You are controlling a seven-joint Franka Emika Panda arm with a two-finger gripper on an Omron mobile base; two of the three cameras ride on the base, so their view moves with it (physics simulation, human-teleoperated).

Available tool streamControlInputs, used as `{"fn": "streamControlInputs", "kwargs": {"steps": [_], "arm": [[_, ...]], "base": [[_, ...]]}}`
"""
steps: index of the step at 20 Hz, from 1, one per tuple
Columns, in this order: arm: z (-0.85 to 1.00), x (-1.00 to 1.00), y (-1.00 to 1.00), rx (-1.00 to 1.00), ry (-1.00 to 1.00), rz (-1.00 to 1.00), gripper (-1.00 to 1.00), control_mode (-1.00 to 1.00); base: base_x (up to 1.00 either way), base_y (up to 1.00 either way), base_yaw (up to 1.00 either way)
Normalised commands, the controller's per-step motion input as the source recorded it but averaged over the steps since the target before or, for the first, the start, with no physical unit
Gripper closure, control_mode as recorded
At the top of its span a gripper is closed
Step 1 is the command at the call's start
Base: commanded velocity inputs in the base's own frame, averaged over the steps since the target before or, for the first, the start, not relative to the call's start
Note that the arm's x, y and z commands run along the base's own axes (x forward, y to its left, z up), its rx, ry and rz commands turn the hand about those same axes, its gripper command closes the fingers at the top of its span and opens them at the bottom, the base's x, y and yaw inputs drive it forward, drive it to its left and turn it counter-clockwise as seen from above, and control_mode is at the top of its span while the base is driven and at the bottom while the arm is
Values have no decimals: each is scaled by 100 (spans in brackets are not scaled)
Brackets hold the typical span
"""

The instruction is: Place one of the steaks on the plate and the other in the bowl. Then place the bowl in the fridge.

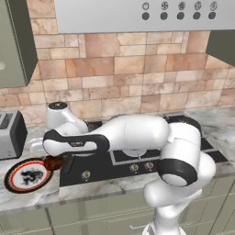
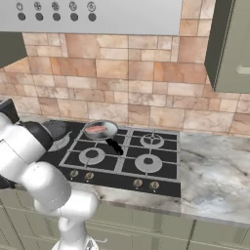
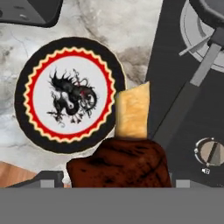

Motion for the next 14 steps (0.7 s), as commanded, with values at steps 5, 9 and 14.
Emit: {"fn": "streamControlInputs", "kwargs": {"steps": [5, 9, 14], "arm": [[-12, 8, 69, -4, 1, 15, 100, -100], [-14, 19, 60, -8, 1, 8, 100, -100], [-17, 20, 55, -5, 4, 7, 100, -100]], "base": [[0, 0, 0], [0, 0, 0], [0, 0, 0]]}}
